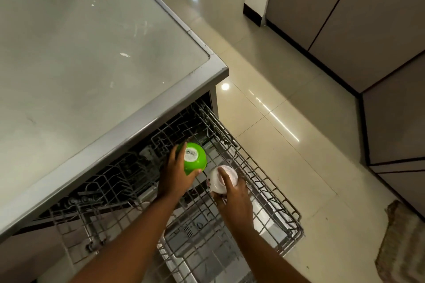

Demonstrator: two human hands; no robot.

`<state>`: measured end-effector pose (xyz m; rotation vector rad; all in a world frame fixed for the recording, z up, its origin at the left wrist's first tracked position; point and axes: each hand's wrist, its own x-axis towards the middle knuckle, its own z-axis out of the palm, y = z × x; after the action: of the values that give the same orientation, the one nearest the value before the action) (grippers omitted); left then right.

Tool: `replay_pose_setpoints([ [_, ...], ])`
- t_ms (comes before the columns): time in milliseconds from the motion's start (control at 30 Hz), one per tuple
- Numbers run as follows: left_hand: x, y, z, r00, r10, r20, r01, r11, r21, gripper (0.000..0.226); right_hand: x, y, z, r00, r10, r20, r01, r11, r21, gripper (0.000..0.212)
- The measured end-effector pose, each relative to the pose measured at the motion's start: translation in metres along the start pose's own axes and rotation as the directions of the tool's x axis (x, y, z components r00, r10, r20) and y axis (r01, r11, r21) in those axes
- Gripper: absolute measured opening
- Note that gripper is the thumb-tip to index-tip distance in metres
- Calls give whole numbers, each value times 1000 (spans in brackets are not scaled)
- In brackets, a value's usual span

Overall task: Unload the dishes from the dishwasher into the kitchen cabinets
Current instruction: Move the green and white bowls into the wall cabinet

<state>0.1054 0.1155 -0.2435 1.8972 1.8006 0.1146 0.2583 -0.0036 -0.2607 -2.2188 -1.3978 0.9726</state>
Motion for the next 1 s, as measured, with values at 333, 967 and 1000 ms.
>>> replay_pose_setpoints([
  [333,-106,-36,-41,999,-52,-12,48,979,-199,96,-82,1,-14,997,-7,-78,16,994,113,80],
  [967,-306,-59,-246,967,196,-161,-210,975,-77,105,-274,-126,-134,965,-222,-144,208,973,-105,81],
  [1000,-314,-59,-255,963,194,-185,-212,974,-80,105,-282,-134,-138,956,-257,-140,243,964,-111,81],
])
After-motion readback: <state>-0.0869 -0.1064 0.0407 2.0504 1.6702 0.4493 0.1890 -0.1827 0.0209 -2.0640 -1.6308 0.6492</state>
